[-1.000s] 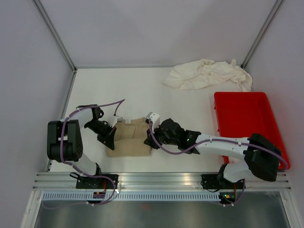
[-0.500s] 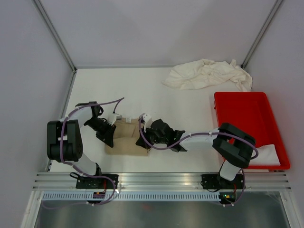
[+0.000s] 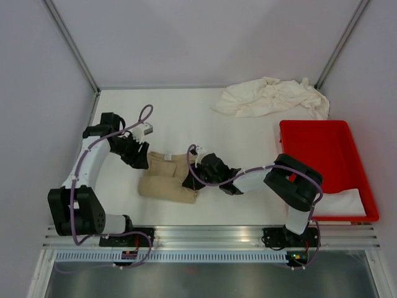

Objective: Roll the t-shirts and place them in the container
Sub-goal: Roll the tshirt

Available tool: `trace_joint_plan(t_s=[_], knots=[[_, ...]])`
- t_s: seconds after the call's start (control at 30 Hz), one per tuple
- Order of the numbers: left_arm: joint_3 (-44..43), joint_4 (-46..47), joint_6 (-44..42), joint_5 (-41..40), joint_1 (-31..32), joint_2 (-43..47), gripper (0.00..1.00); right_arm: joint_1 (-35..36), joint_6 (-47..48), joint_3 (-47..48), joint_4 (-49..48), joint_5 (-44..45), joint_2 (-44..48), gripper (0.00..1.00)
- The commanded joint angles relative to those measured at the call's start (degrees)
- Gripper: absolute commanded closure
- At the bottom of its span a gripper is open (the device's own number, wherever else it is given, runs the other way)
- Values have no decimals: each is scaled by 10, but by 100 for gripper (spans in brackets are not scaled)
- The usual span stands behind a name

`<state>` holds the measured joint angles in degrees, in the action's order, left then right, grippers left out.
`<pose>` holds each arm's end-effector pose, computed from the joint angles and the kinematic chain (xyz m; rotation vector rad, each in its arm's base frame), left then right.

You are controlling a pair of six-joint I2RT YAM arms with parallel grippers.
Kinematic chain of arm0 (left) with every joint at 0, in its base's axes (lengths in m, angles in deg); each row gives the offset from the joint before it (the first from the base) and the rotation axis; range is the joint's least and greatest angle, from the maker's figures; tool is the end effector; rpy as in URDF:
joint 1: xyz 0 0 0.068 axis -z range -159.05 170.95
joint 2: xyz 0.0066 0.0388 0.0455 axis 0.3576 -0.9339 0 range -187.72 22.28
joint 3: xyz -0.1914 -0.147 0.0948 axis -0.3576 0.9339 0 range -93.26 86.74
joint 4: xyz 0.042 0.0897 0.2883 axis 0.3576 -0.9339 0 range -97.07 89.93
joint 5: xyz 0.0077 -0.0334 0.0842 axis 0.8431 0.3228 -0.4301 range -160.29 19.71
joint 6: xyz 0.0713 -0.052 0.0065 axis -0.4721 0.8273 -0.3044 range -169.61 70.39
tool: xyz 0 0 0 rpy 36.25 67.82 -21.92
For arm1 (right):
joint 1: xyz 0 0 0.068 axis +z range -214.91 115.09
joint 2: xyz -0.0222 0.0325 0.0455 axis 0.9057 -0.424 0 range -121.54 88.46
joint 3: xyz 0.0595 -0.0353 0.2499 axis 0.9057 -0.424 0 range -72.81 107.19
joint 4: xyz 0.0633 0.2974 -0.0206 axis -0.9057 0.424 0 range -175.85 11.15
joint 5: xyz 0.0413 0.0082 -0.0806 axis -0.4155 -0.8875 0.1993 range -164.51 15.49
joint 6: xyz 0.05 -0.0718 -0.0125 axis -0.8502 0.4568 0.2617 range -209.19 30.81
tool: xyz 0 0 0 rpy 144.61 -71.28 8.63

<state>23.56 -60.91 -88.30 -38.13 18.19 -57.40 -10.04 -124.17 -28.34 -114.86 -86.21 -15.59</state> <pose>0.3036 -0.0274 0.1972 0.9063 2.5178 -0.6163 0.2228 0.3442 0.0590 -0.5317 2.2509 1.0980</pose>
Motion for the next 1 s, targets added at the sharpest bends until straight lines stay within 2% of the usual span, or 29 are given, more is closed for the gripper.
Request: trace_joint_plan(t_s=[0.0, 0.13, 0.17, 0.23, 0.27, 0.3, 0.33, 0.5, 0.63, 0.67, 0.83, 0.97], knots=[[-12, 7, 18, -17, 3, 30, 43, -6, -34, -10, -17, 9, -14, 91], [35, 7, -21, -36, 58, 87, 40, -8, -40, -10, -5, 19, -19, 91], [49, 8, -30, -54, 103, 117, 36, -8, -40, -12, -6, 19, -20, 91], [80, 7, -37, -60, 150, 153, 33, -9, -46, -16, -15, 16, -26, 91], [91, 8, -58, -55, 187, 188, 27, -9, -48, -18, -19, 12, -27, 91], [92, 8, -65, -53, 196, 194, 25, -11, -49, -18, -22, 5, -27, 91], [92, 12, -66, -56, 198, 190, 25, -11, -49, -18, -26, 3, -28, 91], [168, 62, -112, -181, 214, 177, 22, -12, -46, -17, -30, 0, -25, 90], [184, 63, -137, -143, 220, 168, 20, -14, -42, -14, -26, -8, -21, 89], [193, 69, -146, -132, 224, 164, 15, -14, -38, -12, -25, -8, -20, 89], [224, 115, -154, -173, 228, 152, 16, -17, -32, -12, -18, -10, -14, 88], [275, 140, -163, -165, 227, 143, 17, -17, -9, -18, -25, -27, -3, 83]])
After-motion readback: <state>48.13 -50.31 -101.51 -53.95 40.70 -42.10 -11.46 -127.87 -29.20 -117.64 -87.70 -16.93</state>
